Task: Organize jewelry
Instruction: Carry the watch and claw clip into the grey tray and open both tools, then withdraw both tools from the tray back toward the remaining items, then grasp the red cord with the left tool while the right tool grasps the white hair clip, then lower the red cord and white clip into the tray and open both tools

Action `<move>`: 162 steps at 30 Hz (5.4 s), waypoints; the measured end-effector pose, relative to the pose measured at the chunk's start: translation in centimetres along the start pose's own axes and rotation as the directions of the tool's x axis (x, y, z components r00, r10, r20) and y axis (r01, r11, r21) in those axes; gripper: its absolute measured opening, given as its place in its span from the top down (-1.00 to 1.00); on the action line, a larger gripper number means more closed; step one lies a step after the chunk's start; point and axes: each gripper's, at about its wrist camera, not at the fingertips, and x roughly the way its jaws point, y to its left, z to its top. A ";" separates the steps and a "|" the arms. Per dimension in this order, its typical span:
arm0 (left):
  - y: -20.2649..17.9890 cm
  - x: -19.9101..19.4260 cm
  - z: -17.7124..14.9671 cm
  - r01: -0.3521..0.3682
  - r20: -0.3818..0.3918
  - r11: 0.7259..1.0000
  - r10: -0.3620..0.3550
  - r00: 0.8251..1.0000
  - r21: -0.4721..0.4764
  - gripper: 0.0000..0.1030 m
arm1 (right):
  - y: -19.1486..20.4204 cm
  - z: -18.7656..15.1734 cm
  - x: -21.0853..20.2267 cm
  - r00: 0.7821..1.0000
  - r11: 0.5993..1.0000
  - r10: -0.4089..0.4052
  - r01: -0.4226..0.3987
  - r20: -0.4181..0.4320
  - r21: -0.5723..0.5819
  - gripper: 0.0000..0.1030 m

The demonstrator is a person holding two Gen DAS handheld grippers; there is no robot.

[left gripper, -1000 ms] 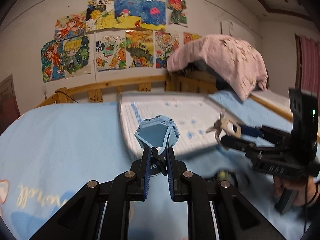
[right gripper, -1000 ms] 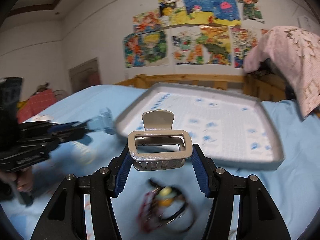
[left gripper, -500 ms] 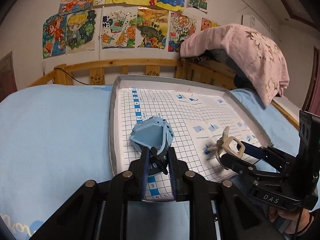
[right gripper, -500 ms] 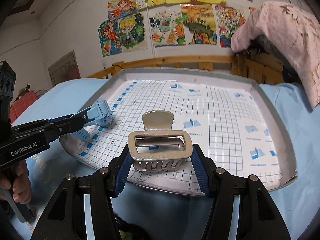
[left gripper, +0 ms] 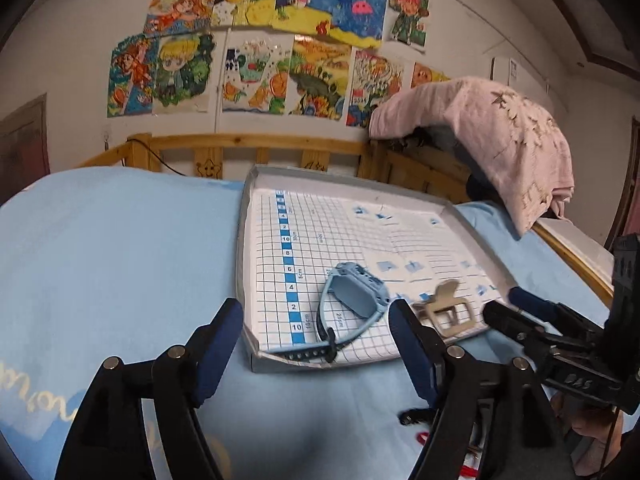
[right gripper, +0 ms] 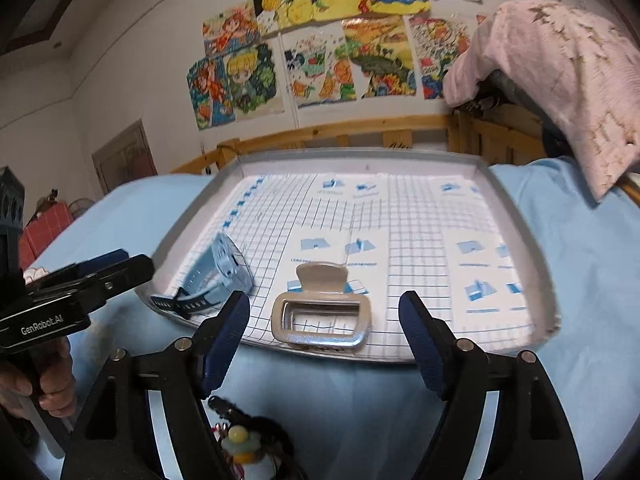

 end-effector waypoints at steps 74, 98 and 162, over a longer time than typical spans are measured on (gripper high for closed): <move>-6.6 -7.8 -6.2 -0.023 0.008 1.000 0.023 1.000 -0.005 -1.00 | -3.6 -3.4 -14.9 0.977 0.990 -0.098 0.115 0.189 -0.085 -0.97; -7.6 0.0 -10.3 0.246 -0.316 0.967 -0.254 0.914 -0.064 0.18 | -5.7 -8.1 -6.7 0.987 0.994 0.102 -0.108 -0.127 -0.037 0.36; -5.5 9.4 -0.9 0.170 -0.241 0.984 -0.176 0.954 -0.047 0.93 | -7.0 1.9 5.4 0.996 0.997 0.020 -0.012 -0.090 0.080 0.77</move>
